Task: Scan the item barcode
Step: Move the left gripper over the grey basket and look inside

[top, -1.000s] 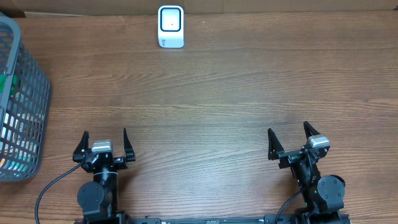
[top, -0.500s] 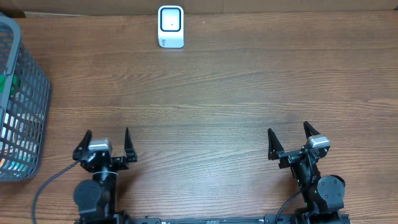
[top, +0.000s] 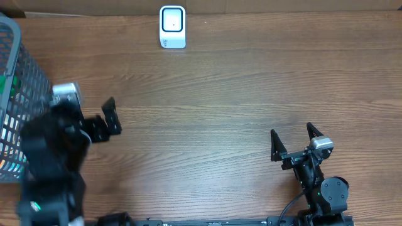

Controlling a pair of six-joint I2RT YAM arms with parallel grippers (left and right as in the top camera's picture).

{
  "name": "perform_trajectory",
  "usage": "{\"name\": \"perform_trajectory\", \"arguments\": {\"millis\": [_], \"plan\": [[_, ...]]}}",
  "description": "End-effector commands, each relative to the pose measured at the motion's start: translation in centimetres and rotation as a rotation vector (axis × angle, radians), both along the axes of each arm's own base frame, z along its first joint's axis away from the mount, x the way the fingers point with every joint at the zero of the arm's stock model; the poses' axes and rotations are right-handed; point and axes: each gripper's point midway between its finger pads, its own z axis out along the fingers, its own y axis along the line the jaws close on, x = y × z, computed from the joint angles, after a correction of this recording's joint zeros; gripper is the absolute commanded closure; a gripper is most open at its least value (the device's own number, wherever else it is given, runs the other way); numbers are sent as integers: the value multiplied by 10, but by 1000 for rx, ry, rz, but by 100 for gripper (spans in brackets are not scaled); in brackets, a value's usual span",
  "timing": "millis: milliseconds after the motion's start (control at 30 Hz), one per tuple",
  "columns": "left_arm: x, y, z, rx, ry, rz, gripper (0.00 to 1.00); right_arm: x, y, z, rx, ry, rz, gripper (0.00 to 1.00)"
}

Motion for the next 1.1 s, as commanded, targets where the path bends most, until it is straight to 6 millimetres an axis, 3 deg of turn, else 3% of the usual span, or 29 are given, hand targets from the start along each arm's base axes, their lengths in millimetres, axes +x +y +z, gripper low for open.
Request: {"name": "perform_trajectory", "arguments": {"millis": [0, 200, 433, 567, 733, 900, 967, 1067], "plan": [[18, -5, 36, -66, 105, -22, 0, 1, -3, -2, 5, -1, -16, 0], [34, -10, 39, -123, 327, -47, 0, 1, -3, -2, 5, -1, -16, 0], [76, -9, 8, -157, 403, -67, 1, 1, -3, -2, 5, -1, -16, 0], [93, 7, 17, -141, 339, 0, 0, 1, -3, -2, 5, -1, -16, 0], [101, 59, 60, -120, 181, 216, 0, 1, -3, -2, 5, -1, -16, 0], [89, 130, 99, -83, 43, 415, 0, 1, -3, -2, 5, -1, -16, 0], [74, 172, 101, -97, 16, 555, 2, 1, -3, -2, 5, -1, -16, 0], [63, 206, 90, -125, 33, 657, 13, 1, -3, -2, 5, -2, -16, 0]]}}
